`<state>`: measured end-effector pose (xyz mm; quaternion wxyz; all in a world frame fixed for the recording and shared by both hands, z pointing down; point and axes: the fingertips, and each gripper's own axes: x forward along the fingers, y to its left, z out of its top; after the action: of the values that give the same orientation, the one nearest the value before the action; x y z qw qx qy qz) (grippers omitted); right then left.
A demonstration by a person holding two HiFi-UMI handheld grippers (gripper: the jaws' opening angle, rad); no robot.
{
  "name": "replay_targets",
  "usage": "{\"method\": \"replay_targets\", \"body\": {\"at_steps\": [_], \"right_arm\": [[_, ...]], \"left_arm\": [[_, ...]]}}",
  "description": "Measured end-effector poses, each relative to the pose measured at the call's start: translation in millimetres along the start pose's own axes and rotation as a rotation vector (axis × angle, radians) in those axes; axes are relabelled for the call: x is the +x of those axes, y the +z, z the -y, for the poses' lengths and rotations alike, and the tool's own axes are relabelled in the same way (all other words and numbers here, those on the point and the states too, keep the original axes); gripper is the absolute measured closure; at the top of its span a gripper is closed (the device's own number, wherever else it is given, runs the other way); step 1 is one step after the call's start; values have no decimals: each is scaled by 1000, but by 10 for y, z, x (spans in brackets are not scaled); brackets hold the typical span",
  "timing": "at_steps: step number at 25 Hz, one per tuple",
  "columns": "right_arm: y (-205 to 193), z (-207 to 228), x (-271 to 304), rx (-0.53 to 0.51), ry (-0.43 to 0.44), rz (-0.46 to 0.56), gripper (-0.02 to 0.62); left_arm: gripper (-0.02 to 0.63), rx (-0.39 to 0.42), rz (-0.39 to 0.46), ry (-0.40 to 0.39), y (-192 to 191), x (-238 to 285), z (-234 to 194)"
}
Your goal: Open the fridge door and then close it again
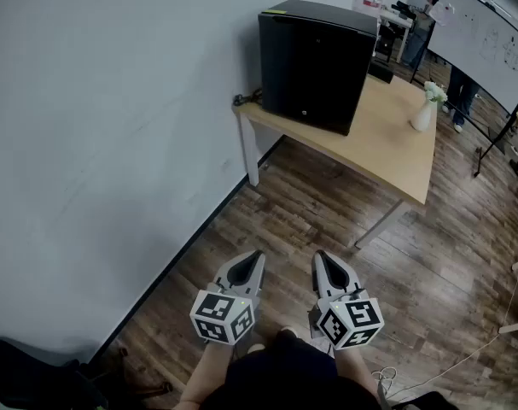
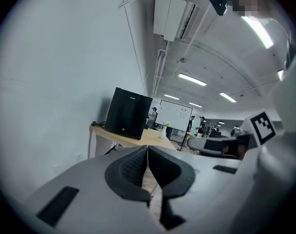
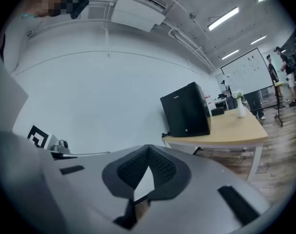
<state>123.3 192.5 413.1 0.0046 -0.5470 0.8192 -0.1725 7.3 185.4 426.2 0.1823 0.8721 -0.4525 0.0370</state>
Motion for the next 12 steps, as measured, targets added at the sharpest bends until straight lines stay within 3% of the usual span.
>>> {"method": "replay_targets", "body": {"at_steps": [7, 12], "right_arm": [[-240, -552, -288, 66, 13, 1, 604], [-382, -743, -499, 41, -19, -12, 604]], "left_arm": [[600, -27, -12, 14, -198, -621, -68], [600, -38, -19, -17, -343, -876, 13]]}}
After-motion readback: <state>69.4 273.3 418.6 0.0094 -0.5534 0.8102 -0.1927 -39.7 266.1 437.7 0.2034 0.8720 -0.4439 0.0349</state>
